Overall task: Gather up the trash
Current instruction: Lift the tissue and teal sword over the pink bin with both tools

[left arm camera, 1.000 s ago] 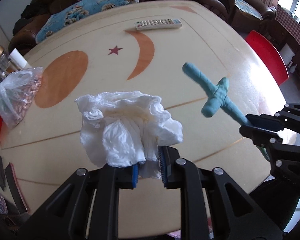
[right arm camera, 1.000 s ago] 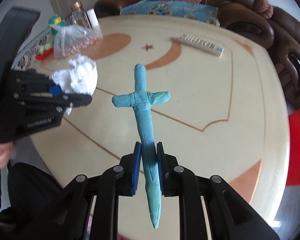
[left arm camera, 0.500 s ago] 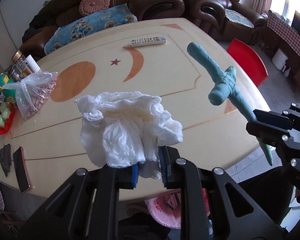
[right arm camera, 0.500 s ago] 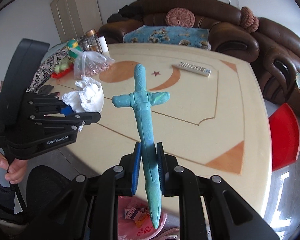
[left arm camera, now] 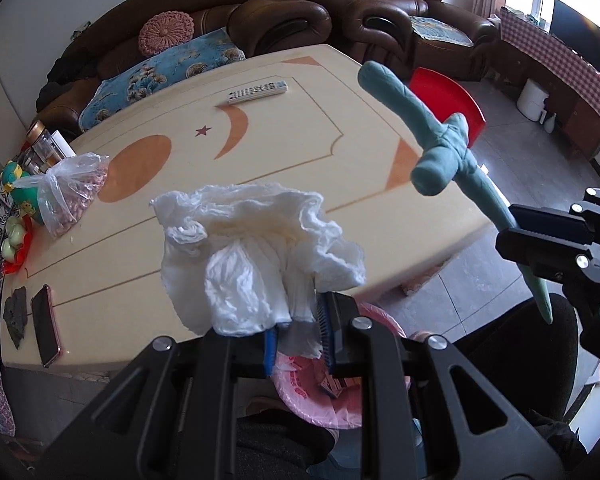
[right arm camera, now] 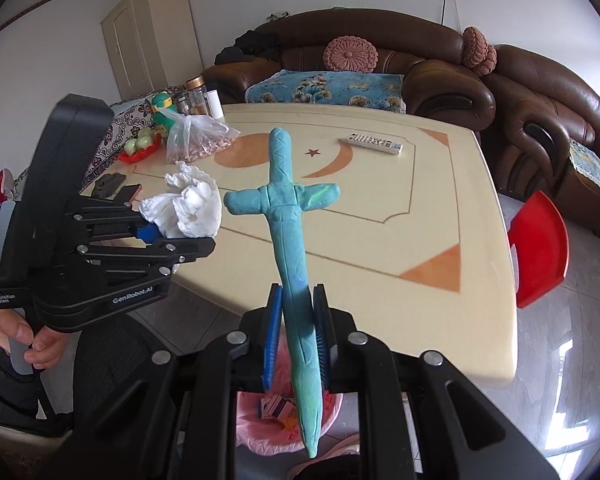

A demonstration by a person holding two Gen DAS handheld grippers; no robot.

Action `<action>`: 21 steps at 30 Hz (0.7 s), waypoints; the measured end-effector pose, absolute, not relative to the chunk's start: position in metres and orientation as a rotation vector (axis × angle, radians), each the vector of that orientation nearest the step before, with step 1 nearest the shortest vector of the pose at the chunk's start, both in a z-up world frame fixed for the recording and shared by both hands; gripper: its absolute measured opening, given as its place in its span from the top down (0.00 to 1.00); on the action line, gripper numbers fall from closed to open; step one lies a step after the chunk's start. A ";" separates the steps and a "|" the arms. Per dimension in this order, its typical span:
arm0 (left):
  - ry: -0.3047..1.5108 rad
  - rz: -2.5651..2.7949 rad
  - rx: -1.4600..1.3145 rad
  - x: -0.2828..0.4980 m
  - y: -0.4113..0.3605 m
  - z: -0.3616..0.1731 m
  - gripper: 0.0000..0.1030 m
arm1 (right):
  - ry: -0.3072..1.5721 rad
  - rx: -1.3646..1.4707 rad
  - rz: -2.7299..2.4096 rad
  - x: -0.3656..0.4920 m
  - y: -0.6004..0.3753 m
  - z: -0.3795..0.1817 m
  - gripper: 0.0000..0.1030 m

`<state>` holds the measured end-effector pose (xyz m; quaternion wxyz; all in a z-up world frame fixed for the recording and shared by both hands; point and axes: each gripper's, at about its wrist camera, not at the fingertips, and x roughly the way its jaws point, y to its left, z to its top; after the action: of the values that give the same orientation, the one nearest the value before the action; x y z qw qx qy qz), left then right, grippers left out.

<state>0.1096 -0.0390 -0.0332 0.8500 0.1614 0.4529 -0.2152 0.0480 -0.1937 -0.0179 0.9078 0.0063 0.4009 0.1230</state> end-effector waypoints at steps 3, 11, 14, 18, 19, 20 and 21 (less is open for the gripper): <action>0.952 -0.466 0.348 0.095 -0.041 -0.034 0.82 | 0.822 0.021 0.250 0.032 -0.194 -0.016 0.84; 0.960 -0.490 0.365 0.067 -0.041 -0.044 0.82 | 0.839 0.023 0.250 0.001 -0.189 -0.025 0.84; 0.982 -0.508 0.364 0.059 -0.041 -0.053 0.82 | 0.854 0.028 0.253 -0.009 -0.186 -0.033 0.84; 1.008 -0.522 0.376 0.050 -0.038 -0.070 0.82 | 0.879 0.036 0.256 -0.019 -0.183 -0.046 0.84; 1.018 -0.526 0.375 0.049 -0.037 -0.075 0.82 | 0.888 0.040 0.258 -0.021 -0.183 -0.050 0.84; 1.030 -0.530 0.372 0.048 -0.037 -0.079 0.82 | 0.894 0.042 0.259 -0.022 -0.182 -0.053 0.84; 1.042 -0.533 0.368 0.047 -0.035 -0.084 0.82 | 0.902 0.044 0.258 -0.024 -0.181 -0.057 0.84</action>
<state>0.0472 -0.0355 -0.0844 0.8177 0.1727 0.4888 -0.2500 -0.0240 -0.1809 -0.0574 0.8917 0.0212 0.4346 0.1244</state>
